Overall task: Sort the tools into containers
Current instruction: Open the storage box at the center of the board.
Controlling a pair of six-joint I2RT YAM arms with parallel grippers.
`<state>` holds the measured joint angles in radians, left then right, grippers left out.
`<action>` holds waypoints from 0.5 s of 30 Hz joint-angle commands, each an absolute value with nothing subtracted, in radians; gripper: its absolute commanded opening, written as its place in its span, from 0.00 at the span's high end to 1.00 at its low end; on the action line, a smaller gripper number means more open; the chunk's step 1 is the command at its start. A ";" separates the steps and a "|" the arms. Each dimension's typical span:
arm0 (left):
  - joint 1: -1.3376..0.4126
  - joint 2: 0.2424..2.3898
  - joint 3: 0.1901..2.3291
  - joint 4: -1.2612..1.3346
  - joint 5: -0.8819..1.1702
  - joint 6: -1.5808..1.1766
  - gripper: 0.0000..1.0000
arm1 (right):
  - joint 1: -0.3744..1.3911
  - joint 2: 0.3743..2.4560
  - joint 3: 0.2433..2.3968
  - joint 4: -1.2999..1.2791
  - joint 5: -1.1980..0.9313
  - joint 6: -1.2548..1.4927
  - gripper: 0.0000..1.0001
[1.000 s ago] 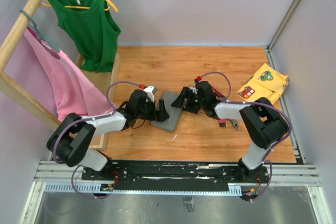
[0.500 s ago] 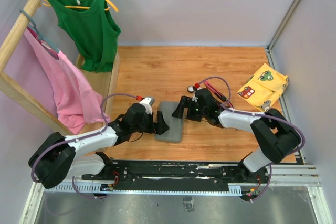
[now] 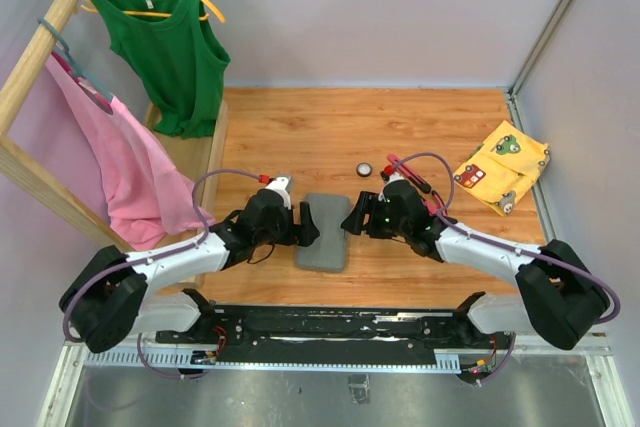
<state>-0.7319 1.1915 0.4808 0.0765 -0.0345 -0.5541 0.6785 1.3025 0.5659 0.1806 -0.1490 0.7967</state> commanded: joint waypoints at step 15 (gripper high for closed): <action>-0.736 1.318 0.530 0.119 -0.100 -0.502 0.27 | 0.740 1.308 0.560 0.126 0.000 0.826 0.49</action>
<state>-0.7319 1.2987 0.5125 0.1074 -0.0666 -0.5205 0.7261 1.2892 0.5404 0.1436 -0.0364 0.8196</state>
